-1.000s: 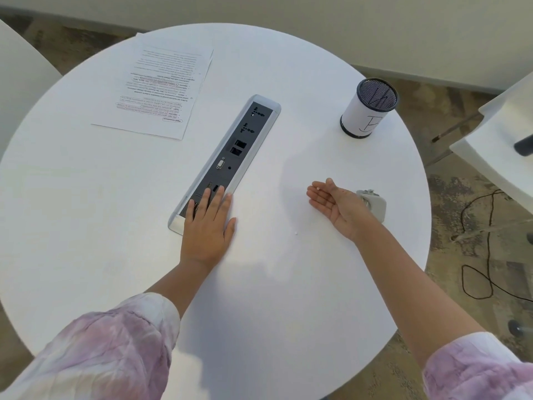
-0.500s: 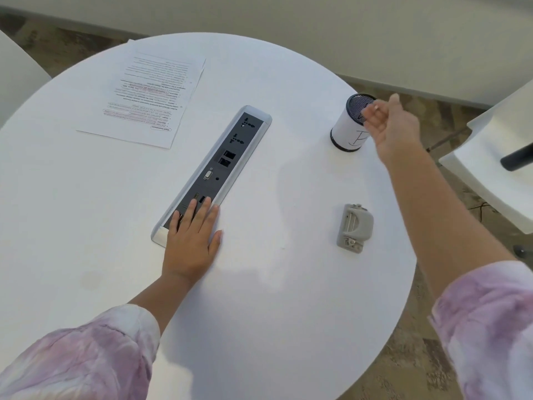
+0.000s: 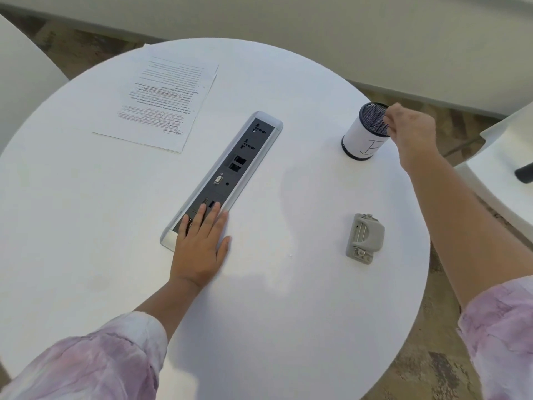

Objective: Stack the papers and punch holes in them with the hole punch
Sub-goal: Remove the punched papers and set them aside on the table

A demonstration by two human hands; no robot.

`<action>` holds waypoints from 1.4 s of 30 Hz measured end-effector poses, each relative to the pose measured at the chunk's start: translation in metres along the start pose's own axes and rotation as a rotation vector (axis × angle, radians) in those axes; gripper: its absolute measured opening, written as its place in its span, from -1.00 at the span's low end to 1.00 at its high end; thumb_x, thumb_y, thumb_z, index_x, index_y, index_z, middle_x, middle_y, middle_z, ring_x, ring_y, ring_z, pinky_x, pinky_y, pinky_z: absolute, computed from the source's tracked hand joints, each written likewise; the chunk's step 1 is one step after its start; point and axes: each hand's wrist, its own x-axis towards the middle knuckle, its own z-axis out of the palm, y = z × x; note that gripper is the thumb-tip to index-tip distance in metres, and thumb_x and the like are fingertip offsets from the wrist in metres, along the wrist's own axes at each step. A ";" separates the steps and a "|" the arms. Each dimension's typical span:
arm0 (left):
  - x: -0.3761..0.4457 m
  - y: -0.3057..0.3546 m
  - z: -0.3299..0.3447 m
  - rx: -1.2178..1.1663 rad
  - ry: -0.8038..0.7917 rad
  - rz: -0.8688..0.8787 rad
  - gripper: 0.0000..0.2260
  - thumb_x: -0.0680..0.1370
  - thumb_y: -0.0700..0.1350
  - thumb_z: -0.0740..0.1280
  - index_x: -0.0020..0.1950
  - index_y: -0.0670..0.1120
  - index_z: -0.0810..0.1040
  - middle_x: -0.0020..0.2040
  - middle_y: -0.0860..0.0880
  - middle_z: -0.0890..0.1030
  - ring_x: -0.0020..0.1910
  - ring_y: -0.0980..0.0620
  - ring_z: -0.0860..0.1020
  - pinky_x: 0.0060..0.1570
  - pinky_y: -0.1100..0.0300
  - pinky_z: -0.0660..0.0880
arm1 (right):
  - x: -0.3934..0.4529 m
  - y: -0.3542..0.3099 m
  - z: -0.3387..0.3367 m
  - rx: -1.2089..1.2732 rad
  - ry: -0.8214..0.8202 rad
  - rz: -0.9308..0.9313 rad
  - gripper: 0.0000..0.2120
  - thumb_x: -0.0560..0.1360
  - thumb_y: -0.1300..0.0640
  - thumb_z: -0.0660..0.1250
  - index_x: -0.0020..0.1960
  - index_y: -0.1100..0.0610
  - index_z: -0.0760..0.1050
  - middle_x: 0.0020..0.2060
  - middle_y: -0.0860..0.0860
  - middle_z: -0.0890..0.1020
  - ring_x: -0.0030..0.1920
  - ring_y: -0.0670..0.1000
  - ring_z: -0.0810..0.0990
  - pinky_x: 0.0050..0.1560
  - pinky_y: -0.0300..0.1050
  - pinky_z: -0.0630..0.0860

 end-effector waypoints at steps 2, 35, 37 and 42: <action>0.000 0.000 0.000 0.003 -0.010 -0.006 -0.51 0.60 0.11 -0.11 0.43 -0.05 0.31 0.46 -0.03 0.31 0.45 -0.06 0.19 0.39 -0.07 0.07 | -0.018 0.009 0.005 -0.062 -0.049 -0.075 -0.78 0.47 0.10 0.33 0.01 0.22 0.60 -0.29 -0.04 0.59 -0.27 -0.12 0.51 -0.01 -0.16 0.51; 0.000 0.000 0.001 0.029 0.001 -0.010 -0.55 0.55 0.04 0.04 0.40 -0.05 0.35 0.44 -0.04 0.35 0.43 -0.07 0.26 0.37 -0.07 0.11 | -0.136 0.104 0.059 -1.042 -0.399 -0.384 -0.87 0.49 0.22 0.24 -0.11 0.22 0.56 -0.10 0.12 0.55 -0.11 0.13 0.53 -0.17 -0.13 0.34; -0.001 0.000 0.000 0.030 -0.004 -0.011 -0.55 0.55 0.04 0.03 0.40 -0.05 0.35 0.44 -0.04 0.35 0.43 -0.08 0.28 0.36 -0.07 0.11 | -0.137 0.104 0.061 -1.048 -0.395 -0.390 -0.88 0.48 0.22 0.24 -0.12 0.23 0.54 -0.11 0.13 0.53 -0.11 0.14 0.52 -0.18 -0.12 0.33; -0.001 0.001 0.000 0.027 -0.008 -0.019 -0.55 0.56 0.05 0.02 0.40 -0.05 0.35 0.44 -0.03 0.35 0.43 -0.07 0.29 0.37 -0.06 0.10 | -0.133 0.106 0.065 -1.058 -0.412 -0.380 -0.89 0.47 0.23 0.23 -0.14 0.24 0.51 -0.16 0.12 0.48 -0.11 0.15 0.48 -0.20 -0.12 0.31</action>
